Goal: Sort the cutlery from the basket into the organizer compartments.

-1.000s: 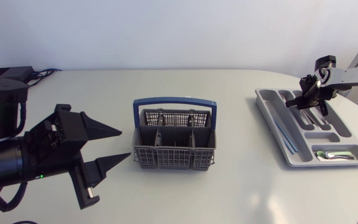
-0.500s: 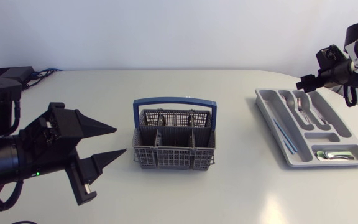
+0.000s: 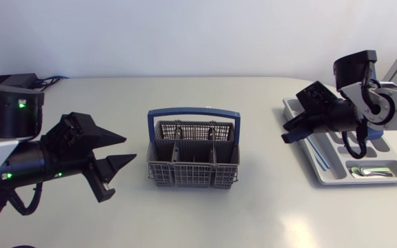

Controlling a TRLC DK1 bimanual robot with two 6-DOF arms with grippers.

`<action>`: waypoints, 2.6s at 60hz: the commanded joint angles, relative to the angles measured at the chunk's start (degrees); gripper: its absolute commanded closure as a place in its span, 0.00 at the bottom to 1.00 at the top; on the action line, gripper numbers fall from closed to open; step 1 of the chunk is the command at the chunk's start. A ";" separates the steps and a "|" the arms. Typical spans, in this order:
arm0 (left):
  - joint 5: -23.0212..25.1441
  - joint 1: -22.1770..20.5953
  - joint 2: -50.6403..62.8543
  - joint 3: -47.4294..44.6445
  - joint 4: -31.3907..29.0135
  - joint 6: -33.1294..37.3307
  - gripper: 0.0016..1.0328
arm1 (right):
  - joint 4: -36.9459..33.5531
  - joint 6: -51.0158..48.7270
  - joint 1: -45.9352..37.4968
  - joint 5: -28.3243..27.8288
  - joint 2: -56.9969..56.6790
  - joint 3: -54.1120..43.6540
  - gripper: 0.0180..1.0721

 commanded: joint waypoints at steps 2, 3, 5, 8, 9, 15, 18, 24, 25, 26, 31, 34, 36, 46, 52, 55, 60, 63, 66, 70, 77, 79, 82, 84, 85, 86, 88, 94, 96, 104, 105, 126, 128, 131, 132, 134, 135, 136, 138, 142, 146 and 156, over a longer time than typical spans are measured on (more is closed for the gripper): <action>2.43 2.45 4.53 -1.52 2.22 0.21 0.61 | 0.56 0.38 3.60 -0.29 -1.72 -3.24 0.95; 2.70 2.62 4.97 -1.52 2.57 0.29 0.63 | 0.56 0.47 4.30 -0.29 -1.72 -3.42 0.95; 2.96 2.98 6.55 -1.52 3.45 0.29 0.66 | 0.56 0.64 5.35 -0.20 -1.72 -3.77 0.95; 3.14 2.98 8.66 -1.35 4.68 0.82 0.72 | 0.56 0.91 7.02 -0.29 -1.37 -4.30 0.95; 3.14 2.98 8.93 -1.26 4.86 0.82 0.73 | 0.56 1.08 7.64 -0.29 -1.28 -4.47 0.95; 3.31 2.98 13.32 -0.29 6.53 1.00 0.81 | 0.56 2.05 10.72 -0.02 -0.67 -4.65 0.95; 3.58 2.89 15.26 0.15 7.14 1.00 0.81 | 0.56 2.49 12.12 -0.11 -0.58 -4.65 0.95; 3.75 2.36 18.60 1.03 8.29 1.08 0.81 | 0.12 3.37 15.02 -0.02 -0.67 -4.56 0.95; 3.75 2.36 18.95 1.20 8.37 1.08 0.81 | 0.12 3.54 15.46 -0.02 -0.67 -4.65 0.95; 3.84 2.36 19.47 1.38 8.46 1.08 0.81 | 0.03 3.81 16.25 -0.02 -0.58 -4.65 0.95; 4.28 1.92 20.88 2.17 8.90 1.00 0.81 | -0.24 4.51 19.07 0.86 0.48 -4.47 0.95; 4.37 1.31 21.41 2.43 9.25 0.73 0.80 | -0.32 4.68 20.38 1.21 1.18 -4.30 0.95; 4.37 0.95 21.67 2.70 9.34 0.56 0.80 | -0.24 4.86 20.82 1.47 1.44 -4.12 0.95; 4.37 -0.89 24.40 5.07 9.69 0.12 0.80 | -0.32 5.30 21.79 2.61 3.38 -1.84 0.95; 4.37 -1.95 26.15 6.74 9.96 -0.23 0.80 | -0.32 5.39 21.88 3.49 4.70 -0.25 0.95; 4.37 -2.21 26.59 7.44 9.96 -0.23 0.80 | -0.32 5.39 21.88 3.49 5.57 0.36 0.95; 4.28 -2.30 26.94 8.14 9.96 -0.23 0.80 | -0.15 5.39 21.88 3.49 6.63 0.98 0.95; 4.28 -2.21 27.30 8.50 10.04 -0.23 0.80 | 0.03 5.39 21.88 3.49 7.07 1.42 0.95; 4.28 -2.12 27.65 8.76 10.22 -0.23 0.80 | 0.12 5.39 21.88 3.58 7.60 1.86 0.95; 4.28 -1.77 28.00 9.02 10.39 -0.23 0.80 | 0.03 5.39 21.88 3.58 7.86 2.21 0.95; 4.37 -1.07 28.97 9.64 10.57 -0.23 0.80 | -0.24 5.39 21.97 3.58 7.42 2.03 0.95; 4.28 -0.80 29.14 9.73 10.75 -0.23 0.80 | -0.24 5.56 22.32 3.58 7.24 1.86 0.95; 4.28 -0.28 29.41 10.08 10.92 -0.15 0.80 | -0.24 5.83 22.76 3.67 6.98 1.59 0.95; 4.28 0.25 29.93 10.43 11.27 -0.15 0.80 | -0.41 5.92 23.20 3.93 6.72 1.33 0.95; 4.28 0.60 30.02 10.61 11.36 -0.15 0.80 | -0.41 6.00 23.37 4.02 6.54 1.33 0.95; 4.28 0.87 30.20 10.69 11.45 -0.15 0.80 | -0.50 6.18 23.64 4.20 6.37 1.24 0.95; 4.28 1.04 30.37 10.78 11.54 -0.15 0.80 | -0.50 6.18 23.81 4.81 6.28 1.24 0.95; 4.28 1.13 30.55 10.43 11.54 -0.06 0.80 | -0.50 6.09 23.72 5.52 6.37 1.33 0.95; 4.28 1.13 30.55 10.34 11.54 -0.06 0.80 | -0.50 6.09 23.64 5.52 6.37 1.33 0.95; 4.28 1.31 30.46 9.81 11.54 0.03 0.80 | -0.50 6.27 23.02 5.95 6.63 0.98 0.95; 4.28 1.31 30.46 9.73 11.54 0.03 0.80 | -0.41 6.27 23.02 5.95 6.63 0.98 0.95; 4.28 0.69 29.93 8.94 11.45 0.03 0.80 | 0.03 6.53 21.44 6.66 7.07 1.68 0.95; 4.28 0.60 30.02 8.85 11.36 0.03 0.80 | 0.20 6.53 21.26 6.66 6.98 1.59 0.95; 4.28 0.60 30.02 8.76 11.36 0.03 0.80 | 0.29 6.53 20.82 6.66 6.98 1.59 0.95; 4.28 0.60 30.02 8.85 11.36 0.03 0.80 | 0.29 6.53 20.74 6.66 6.98 1.59 0.95; 4.28 0.60 30.02 8.85 11.45 0.03 0.80 | 0.29 6.53 20.74 6.66 7.16 1.59 0.95; 4.19 0.69 30.02 8.94 11.45 -0.06 0.80 | 0.29 6.53 20.74 6.66 7.24 1.50 0.95; 4.28 0.69 30.02 8.94 11.45 -0.06 0.80 | 0.29 6.53 20.74 6.75 7.33 1.42 0.95; 4.19 0.69 30.02 8.94 11.36 -0.06 0.80 | 0.38 6.62 20.65 6.92 7.51 1.24 0.95; 4.19 1.04 29.85 8.67 11.36 0.03 0.80 | 0.38 6.62 20.30 7.27 7.51 0.71 0.95; 4.19 1.39 29.41 8.32 11.27 0.12 0.80 | 0.47 6.53 19.94 7.62 7.24 0.19 0.95; 4.19 4.73 26.68 7.27 11.01 0.29 0.80 | 0.64 6.53 16.69 9.82 6.72 -0.96 0.95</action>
